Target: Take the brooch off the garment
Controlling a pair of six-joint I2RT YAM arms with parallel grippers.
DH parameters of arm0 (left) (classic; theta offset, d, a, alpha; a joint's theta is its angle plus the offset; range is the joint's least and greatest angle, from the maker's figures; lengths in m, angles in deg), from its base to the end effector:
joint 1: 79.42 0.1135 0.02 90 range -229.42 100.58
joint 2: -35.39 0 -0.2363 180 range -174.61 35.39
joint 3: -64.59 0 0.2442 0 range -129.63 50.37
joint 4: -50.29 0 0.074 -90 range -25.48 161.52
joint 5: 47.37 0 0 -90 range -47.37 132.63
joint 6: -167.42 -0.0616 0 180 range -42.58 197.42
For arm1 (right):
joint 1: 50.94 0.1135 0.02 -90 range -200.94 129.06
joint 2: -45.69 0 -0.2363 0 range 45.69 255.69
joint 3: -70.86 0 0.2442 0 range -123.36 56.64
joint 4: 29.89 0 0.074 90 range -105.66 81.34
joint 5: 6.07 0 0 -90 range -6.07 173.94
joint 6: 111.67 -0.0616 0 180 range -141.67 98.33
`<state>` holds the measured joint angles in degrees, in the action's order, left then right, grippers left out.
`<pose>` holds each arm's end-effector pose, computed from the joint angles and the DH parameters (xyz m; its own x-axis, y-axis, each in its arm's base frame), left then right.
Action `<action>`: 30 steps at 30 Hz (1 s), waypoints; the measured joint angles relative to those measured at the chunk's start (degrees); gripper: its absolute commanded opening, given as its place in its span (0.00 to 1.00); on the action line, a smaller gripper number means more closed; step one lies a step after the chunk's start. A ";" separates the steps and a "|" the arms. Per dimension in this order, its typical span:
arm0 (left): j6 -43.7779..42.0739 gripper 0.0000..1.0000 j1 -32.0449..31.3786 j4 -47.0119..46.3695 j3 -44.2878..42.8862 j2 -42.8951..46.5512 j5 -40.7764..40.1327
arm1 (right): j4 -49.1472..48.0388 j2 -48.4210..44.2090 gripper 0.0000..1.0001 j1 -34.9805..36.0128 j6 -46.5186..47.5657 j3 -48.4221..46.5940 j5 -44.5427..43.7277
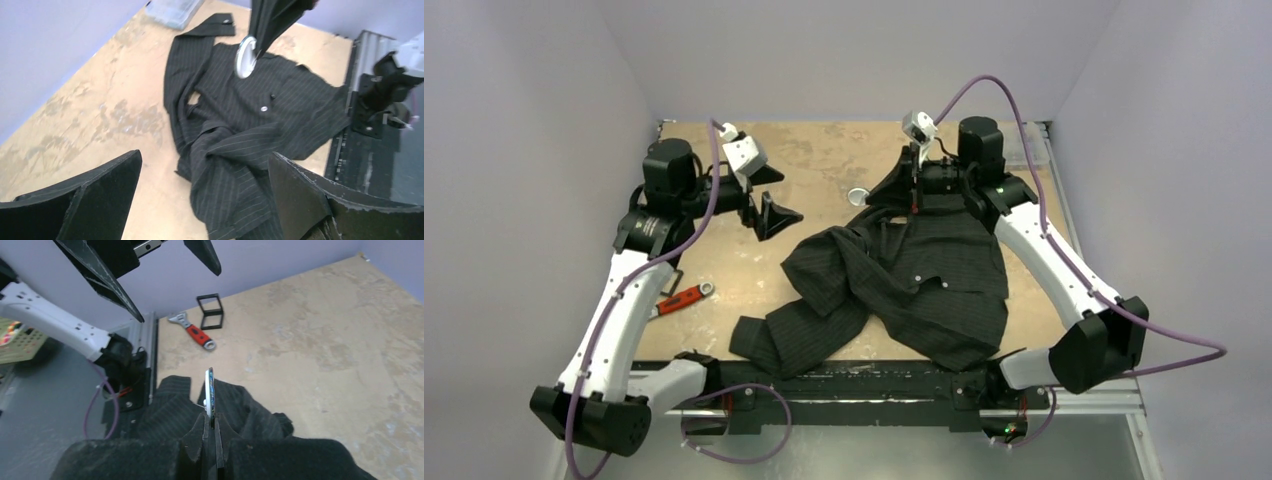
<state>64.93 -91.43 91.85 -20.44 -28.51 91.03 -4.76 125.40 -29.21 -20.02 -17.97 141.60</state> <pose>0.2364 -0.0974 0.3736 -0.1552 0.1798 -0.9714 0.8779 0.4760 -0.0522 0.2796 0.1675 0.3552 -0.2287 -0.1077 -0.9675 -0.9595 0.1931 0.2053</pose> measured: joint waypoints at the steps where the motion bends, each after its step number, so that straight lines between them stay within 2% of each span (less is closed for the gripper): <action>1: 0.68 0.99 0.00 -0.26 0.00 1.44 1.38 | 1.16 -0.20 0.00 0.00 -0.26 -0.39 1.44; 7: 4.96 1.00 -1.40 -0.50 -0.33 3.78 7.67 | 4.35 -2.54 0.00 0.00 -3.65 -1.68 7.61; 13: 9.77 1.00 -9.42 -4.72 0.94 5.53 5.81 | 1.62 -5.77 0.00 1.18 -10.40 -2.16 9.77; 18: 19.19 0.93 -12.57 -14.69 2.51 5.44 2.93 | -1.09 -7.08 0.00 2.67 -15.32 -2.14 9.79; 21: 21.92 0.76 -15.50 -17.66 2.56 4.31 1.16 | -2.12 -7.61 0.00 3.04 -17.31 -2.14 9.57; 30: 24.41 0.64 -20.15 -21.05 2.51 3.02 -2.34 | -3.89 -9.25 0.00 3.76 -19.74 -1.49 9.05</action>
<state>89.35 -111.58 70.80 -17.93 -25.50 88.69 -8.65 116.15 -25.45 -39.75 -19.46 150.65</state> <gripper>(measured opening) 0.688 0.023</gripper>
